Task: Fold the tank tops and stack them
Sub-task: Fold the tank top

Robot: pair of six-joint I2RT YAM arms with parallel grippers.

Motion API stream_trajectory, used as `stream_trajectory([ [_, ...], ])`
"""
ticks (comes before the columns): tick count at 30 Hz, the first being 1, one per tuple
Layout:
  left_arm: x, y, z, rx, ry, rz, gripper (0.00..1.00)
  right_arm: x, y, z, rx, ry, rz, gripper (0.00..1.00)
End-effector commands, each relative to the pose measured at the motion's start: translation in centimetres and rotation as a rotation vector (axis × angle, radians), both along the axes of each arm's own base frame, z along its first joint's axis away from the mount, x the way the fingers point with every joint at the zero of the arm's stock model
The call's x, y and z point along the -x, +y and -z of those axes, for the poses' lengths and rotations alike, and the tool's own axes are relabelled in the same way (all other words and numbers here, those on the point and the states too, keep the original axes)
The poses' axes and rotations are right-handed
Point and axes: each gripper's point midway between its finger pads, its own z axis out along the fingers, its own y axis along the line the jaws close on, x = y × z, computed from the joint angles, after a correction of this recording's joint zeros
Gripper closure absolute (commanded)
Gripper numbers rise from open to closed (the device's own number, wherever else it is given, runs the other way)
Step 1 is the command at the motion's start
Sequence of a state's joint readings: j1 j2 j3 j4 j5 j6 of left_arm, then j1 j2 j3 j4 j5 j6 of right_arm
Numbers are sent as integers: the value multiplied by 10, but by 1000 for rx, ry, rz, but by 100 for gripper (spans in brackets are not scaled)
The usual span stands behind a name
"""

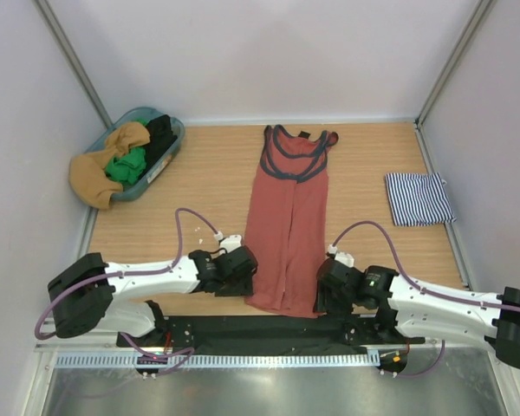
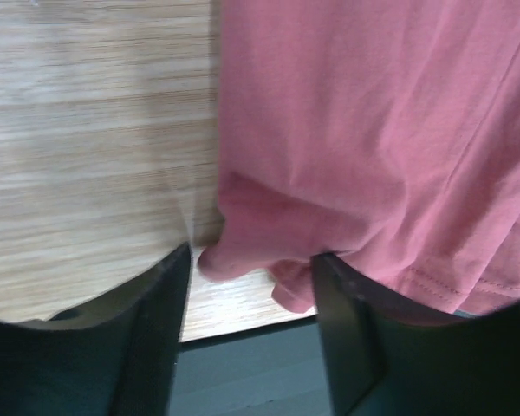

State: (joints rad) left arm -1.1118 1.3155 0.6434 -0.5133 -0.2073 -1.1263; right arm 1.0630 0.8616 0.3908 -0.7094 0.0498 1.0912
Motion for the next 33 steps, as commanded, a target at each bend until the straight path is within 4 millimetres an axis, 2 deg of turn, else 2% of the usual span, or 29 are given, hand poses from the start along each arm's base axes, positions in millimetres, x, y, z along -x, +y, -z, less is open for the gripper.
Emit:
stream_trajectory([
  [1, -3, -14, -2, 46, 2, 7, 44, -6, 8, -7, -9, -36, 8, 54],
  [5, 2, -17, -1, 75, 26, 13, 65, -3, 9, -11, -27, -35, -3, 77],
  [7, 4, -19, 0, 88, 36, 16, 77, -3, 10, -13, -30, -33, -8, 84],
  [8, 7, -20, 0, 94, 49, 22, 82, -2, 11, -15, -35, -31, -16, 93],
  [9, 8, -21, -1, 100, 54, 26, 87, -3, 12, -20, -37, -38, -29, 97],
  [10, 10, -21, -2, 108, 59, 26, 97, -3, 13, -23, -37, -42, -32, 99],
  [11, 13, -21, -2, 113, 70, 28, 100, -4, 12, -26, -35, -49, -34, 99],
  [15, 19, -20, -8, 114, 91, 40, 100, -12, 14, -48, -41, -92, -38, 99],
  [20, 3, -28, -29, 135, 45, 54, 100, -29, 8, -67, 40, -166, -49, 99],
  [23, -16, -24, -44, 113, 10, 49, 100, -48, 5, -84, 95, -240, -32, 99],
  [24, -25, -22, -50, 108, -11, 49, 100, -56, 8, -96, 88, -270, -24, 99],
  [26, -40, -26, -66, 121, -45, 45, 100, -71, 3, -103, 138, -307, -27, 99],
  [27, -49, -25, -71, 123, -58, 31, 100, -84, 2, -112, 136, -324, 3, 99],
  [28, -59, -28, -80, 133, -82, 38, 100, -91, 1, -113, 147, -319, 9, 99],
  [33, -95, -35, -100, 133, -130, 33, 100, -137, -3, -131, 139, -363, 25, 99],
])
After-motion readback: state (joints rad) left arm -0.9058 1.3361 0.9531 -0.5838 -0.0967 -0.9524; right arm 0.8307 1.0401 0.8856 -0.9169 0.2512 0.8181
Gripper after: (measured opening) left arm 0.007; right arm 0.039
